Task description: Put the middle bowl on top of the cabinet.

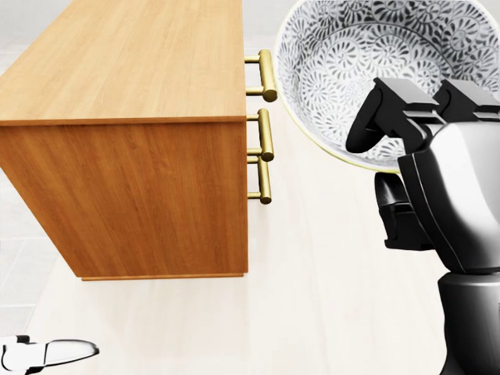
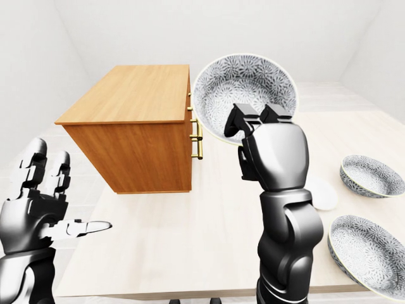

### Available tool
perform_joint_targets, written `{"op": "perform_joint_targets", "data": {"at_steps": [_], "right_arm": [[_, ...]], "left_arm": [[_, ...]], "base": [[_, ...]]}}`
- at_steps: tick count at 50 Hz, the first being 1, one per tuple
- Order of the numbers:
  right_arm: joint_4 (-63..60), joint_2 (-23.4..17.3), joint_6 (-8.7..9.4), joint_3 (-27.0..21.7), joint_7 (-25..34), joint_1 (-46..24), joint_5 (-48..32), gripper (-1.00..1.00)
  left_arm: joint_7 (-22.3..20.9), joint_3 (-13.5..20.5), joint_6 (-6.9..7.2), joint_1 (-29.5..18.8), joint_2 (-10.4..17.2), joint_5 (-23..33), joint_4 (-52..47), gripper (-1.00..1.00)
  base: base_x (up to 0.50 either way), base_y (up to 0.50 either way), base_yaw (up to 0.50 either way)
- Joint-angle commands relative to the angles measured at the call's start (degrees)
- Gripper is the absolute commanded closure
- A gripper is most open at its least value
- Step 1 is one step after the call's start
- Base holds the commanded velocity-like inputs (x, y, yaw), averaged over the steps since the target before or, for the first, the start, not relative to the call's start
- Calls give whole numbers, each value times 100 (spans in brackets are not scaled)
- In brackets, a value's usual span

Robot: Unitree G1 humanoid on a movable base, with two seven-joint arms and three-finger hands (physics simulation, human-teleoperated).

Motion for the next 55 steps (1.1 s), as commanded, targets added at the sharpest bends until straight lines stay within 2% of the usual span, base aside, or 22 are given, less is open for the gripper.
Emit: {"op": "perform_joint_targets", "data": {"at_steps": [1, 10, 18, 34, 43, 49, 55], "right_arm": [[-242, -36, 0, 23, -45, -206, 17, 100], [-338, -29, 0, -2, 168, -427, -31, 100], [206, -301, 0, -296, 330, -1317, 269, 100], [1704, -1018, 0, -283, 584, -3395, 617, 100], [2773, -1213, 0, -196, 464, -4343, 1091, 100], [3760, -1129, 0, -128, 221, -5100, 1589, 100], [4773, -961, 0, -123, -301, -5680, 2220, 100]], "left_arm": [[-10, 43, 0, -6, -1, -10, -80, -100], [-19, 56, 0, -12, -6, 4, -110, -100], [-35, 73, 0, -4, -19, -4, -116, -100], [-22, 56, 0, -11, -43, 15, -88, -100], [-30, 29, 0, 22, -46, 21, -88, -100], [-33, 32, 0, 37, -44, 21, -102, -100], [-41, 30, 0, 57, -55, 18, -114, -100]], "base": [[0, 0, 0], [0, 0, 0], [0, 0, 0], [0, 0, 0], [0, 0, 0], [0, 0, 0], [0, 0, 0]]}}
